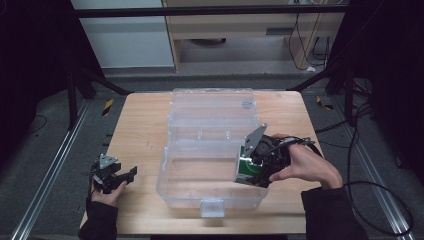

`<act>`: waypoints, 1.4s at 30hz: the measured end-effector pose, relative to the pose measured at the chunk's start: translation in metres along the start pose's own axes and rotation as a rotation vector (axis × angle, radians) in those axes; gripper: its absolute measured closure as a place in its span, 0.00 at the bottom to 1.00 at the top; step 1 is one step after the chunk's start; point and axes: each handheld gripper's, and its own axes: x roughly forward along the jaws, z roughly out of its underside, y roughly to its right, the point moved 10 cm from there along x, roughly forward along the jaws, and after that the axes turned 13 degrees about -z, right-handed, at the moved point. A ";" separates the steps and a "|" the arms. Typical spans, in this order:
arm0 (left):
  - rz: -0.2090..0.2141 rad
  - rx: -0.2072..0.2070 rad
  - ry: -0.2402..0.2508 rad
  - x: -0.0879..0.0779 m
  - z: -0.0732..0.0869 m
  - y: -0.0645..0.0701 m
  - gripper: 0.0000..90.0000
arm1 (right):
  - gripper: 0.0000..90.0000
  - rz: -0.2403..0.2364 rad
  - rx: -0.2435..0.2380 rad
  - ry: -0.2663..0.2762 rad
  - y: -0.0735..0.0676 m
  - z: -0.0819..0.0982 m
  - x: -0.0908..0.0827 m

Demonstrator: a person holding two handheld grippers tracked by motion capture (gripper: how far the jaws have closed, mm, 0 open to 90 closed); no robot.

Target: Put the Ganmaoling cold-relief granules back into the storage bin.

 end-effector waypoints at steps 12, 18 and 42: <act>-0.003 -0.006 0.012 -0.001 -0.002 -0.001 0.37 | 0.17 -0.025 -0.012 -0.039 0.000 0.000 0.023; -0.005 -0.003 0.012 -0.001 -0.002 -0.001 0.37 | 0.17 -0.037 0.013 -0.052 0.000 0.011 0.036; -0.007 0.001 0.010 -0.001 -0.002 0.000 0.37 | 0.17 -0.047 0.013 -0.075 0.004 0.023 0.068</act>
